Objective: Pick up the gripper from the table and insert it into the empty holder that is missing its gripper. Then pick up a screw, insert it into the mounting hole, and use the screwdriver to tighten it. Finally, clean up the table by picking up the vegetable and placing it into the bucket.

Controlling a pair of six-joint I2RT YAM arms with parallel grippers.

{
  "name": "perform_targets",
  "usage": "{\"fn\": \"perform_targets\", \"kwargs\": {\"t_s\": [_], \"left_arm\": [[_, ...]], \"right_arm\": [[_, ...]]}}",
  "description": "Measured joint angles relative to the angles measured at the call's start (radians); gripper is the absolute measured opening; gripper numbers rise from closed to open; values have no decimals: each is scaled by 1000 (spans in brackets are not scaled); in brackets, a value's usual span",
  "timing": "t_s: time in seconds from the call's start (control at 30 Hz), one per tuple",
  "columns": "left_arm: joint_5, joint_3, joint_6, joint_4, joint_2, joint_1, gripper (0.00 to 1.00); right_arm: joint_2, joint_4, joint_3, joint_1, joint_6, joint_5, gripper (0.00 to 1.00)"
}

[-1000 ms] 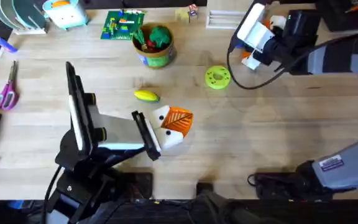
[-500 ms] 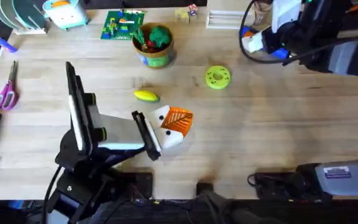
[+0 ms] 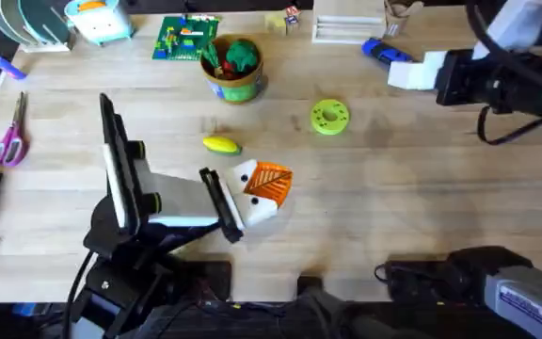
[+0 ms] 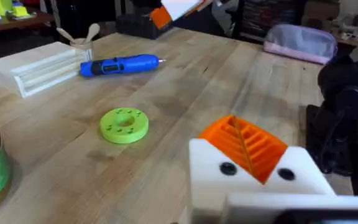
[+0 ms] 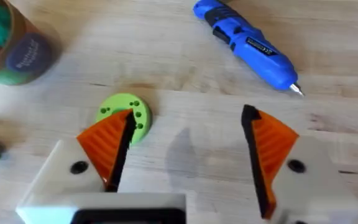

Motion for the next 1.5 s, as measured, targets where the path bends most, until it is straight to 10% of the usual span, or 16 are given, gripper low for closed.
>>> {"fn": "perform_targets", "kwargs": {"t_s": [0.07,0.23,0.3,0.57,0.83,1.13,1.5], "left_arm": [[0,0,5,0,0,0,54],[0,0,7,0,0,0,859],[0,0,5,0,0,0,983],[-101,7,-27,0,0,0,993],[-378,298,-116,-388,65,0,993],[-676,717,-314,-833,490,0,993],[-674,888,-512,-887,977,12,994]], "right_arm": [[-51,-28,0,17,22,0,990],[-132,-47,0,50,55,0,991],[-143,-47,0,59,65,0,991],[-135,-47,0,66,114,0,991],[-133,-47,0,66,152,0,991],[-133,-40,0,66,163,0,991],[-133,-39,0,66,164,0,991]]}}
